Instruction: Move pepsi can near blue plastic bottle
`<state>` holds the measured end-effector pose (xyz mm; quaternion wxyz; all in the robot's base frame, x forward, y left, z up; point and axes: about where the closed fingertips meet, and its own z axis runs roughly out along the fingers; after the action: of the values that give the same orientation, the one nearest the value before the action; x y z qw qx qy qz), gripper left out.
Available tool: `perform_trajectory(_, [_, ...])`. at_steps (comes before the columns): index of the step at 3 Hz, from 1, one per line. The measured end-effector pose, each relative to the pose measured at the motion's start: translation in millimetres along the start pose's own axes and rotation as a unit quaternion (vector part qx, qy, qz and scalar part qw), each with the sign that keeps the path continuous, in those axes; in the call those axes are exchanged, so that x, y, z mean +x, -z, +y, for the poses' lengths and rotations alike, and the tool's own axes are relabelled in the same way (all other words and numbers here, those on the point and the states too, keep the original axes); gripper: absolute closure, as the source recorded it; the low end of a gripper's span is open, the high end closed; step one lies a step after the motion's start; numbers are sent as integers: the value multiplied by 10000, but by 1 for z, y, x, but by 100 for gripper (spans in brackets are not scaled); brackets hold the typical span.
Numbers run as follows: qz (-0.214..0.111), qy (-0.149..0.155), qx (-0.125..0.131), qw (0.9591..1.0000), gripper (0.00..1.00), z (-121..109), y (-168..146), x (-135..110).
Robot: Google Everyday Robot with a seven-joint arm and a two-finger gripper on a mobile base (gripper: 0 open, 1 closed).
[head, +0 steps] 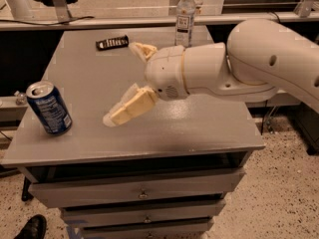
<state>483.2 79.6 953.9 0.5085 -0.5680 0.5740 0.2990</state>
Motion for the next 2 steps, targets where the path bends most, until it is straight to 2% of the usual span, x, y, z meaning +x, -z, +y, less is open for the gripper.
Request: perform_trajectory(2, [-365, -66, -140, 9992, 0, 9, -43, -2])
